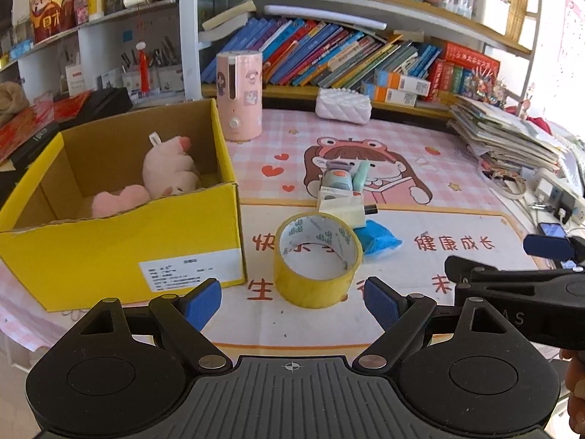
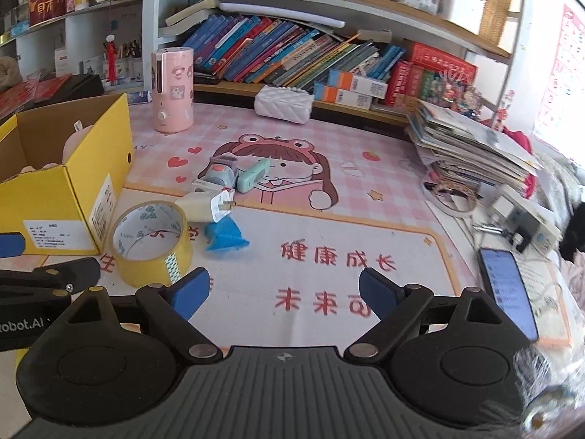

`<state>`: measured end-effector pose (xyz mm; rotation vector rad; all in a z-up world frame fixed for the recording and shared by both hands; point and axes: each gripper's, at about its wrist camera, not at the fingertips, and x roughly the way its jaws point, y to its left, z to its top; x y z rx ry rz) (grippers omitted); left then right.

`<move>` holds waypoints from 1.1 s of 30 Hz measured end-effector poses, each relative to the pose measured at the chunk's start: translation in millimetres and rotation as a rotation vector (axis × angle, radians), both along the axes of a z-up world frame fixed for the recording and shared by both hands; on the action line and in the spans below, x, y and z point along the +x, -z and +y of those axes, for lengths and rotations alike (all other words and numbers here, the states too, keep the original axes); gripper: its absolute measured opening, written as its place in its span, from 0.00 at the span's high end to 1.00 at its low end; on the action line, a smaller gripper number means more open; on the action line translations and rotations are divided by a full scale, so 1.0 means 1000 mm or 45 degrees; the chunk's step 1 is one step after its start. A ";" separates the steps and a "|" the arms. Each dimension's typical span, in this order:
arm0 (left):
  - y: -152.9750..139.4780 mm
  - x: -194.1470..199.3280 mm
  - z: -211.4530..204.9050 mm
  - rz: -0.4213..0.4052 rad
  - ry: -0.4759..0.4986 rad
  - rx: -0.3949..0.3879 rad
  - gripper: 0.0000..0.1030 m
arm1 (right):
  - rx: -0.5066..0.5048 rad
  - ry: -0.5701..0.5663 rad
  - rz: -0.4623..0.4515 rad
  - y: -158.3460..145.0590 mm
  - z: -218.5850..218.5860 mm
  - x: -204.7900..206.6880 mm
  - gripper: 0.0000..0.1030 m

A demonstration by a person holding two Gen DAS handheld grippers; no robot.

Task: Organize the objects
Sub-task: 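Grasp the yellow tape roll rim with the left tool while the right tool grasps the blue eraser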

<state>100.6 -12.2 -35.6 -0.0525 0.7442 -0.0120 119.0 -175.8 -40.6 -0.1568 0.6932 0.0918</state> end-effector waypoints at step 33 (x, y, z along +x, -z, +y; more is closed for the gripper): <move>0.054 0.100 -0.044 0.225 -0.200 0.067 0.19 | 0.057 -0.264 0.147 0.026 -0.043 0.110 0.29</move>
